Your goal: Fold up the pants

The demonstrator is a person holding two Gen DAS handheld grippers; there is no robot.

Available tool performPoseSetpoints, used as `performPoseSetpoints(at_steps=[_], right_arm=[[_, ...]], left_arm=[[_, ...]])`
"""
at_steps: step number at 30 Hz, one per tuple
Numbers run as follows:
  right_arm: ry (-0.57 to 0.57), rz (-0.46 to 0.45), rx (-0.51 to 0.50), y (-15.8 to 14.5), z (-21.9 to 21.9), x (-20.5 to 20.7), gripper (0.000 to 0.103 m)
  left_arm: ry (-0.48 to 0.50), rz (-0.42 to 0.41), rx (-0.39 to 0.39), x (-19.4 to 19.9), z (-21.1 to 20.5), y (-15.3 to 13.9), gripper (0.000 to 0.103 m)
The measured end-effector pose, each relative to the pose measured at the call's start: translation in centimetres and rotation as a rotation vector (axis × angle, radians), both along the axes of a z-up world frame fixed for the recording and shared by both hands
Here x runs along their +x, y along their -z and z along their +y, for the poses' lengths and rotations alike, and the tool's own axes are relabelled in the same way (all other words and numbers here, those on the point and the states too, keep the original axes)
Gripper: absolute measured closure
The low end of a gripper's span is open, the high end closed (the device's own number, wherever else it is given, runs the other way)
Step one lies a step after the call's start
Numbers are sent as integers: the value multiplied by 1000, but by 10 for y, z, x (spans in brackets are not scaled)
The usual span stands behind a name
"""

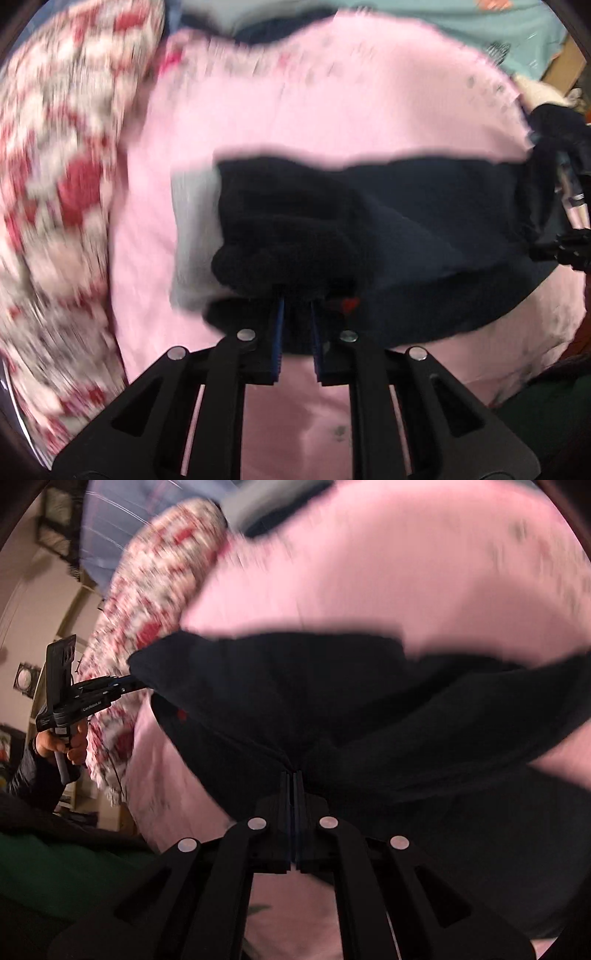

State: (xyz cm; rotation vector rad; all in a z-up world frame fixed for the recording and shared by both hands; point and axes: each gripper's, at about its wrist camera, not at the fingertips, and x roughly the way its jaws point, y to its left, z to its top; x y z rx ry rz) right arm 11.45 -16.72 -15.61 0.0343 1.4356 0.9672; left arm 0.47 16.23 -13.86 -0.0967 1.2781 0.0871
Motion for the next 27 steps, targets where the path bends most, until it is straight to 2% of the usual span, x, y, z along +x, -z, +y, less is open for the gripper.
performPoseSetpoints(at_steps=[2,4,5,6,7,8,10,11,14,16,17,18,19,21,24,27], right_arm=[[-11,29,-27,12,5,-10,102],[-9,51,-39,12,8,-17,99],[-10,49,-49,11,9,-19,98],[-5,41,-52,7,7,-22,98],[1,35,-37,1,5,-24,97],[10,30,-18,-4,3,-25,94],[56,-6,2,-14,-3,-26,64],[80,-33,2,-18,-6,-26,38],[116,-48,32,-27,-8,-26,37],[177,-3,63,-23,-12,-21,37],[207,39,87,-19,-14,-19,37],[207,39,87,-19,-14,-19,37],[249,107,119,-14,-15,-18,37],[290,178,166,-5,-15,-17,37],[300,208,171,2,-5,-20,37],[314,197,155,5,6,-16,39]], left_arm=[[-36,18,-15,-5,4,4,90],[-64,-10,-40,-10,7,-6,86],[-69,-26,-39,-12,9,-13,74],[-72,-39,-28,-14,11,-19,66],[-77,-61,-9,-17,13,-26,52],[-87,-80,6,-20,16,-32,46],[-108,-91,2,-23,21,-39,45],[-120,-89,-11,-24,24,-43,42],[-159,-111,-59,-26,31,-52,36],[-166,-107,-63,-21,27,-52,35],[-171,-96,-68,-18,26,-50,33],[-178,-83,-80,-15,23,-47,33],[-188,-67,-100,-11,21,-42,33],[-211,-42,-133,-3,18,-34,33],[-230,9,-169,8,15,-20,33],[-270,54,-184,20,17,-5,33]])
